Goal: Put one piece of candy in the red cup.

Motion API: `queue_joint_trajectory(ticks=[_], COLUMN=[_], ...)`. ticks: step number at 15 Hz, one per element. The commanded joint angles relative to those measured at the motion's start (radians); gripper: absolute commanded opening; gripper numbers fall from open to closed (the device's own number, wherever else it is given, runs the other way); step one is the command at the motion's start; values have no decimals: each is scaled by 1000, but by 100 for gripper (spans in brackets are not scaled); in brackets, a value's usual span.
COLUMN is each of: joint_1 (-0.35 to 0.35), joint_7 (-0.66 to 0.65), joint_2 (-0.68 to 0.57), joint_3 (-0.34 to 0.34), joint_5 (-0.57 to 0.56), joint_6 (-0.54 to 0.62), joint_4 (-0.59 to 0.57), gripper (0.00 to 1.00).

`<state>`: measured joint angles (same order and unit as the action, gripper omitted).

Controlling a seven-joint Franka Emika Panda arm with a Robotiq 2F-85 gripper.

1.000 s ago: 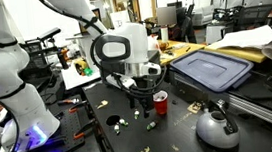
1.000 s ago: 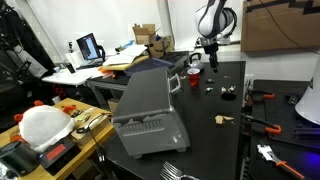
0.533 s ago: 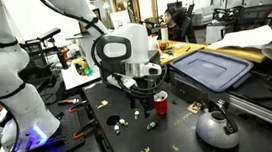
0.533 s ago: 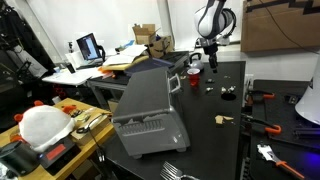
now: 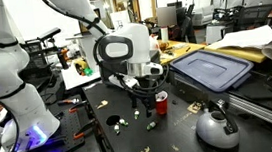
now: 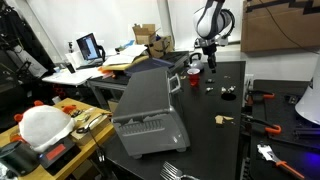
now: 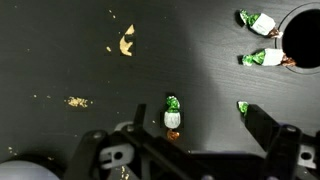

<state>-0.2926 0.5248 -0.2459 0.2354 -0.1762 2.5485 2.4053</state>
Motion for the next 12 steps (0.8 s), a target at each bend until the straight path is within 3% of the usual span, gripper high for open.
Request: queue_joint_trajectory(ticks=[1,12], joint_1=[-21,-70], joint_7=[23,30], joint_2=[-19,-108], joint_3=[-23,-71], joint_5=[24,139], joint_6=[12,-13], joint_4=[-19,-120], gripper=[100,100])
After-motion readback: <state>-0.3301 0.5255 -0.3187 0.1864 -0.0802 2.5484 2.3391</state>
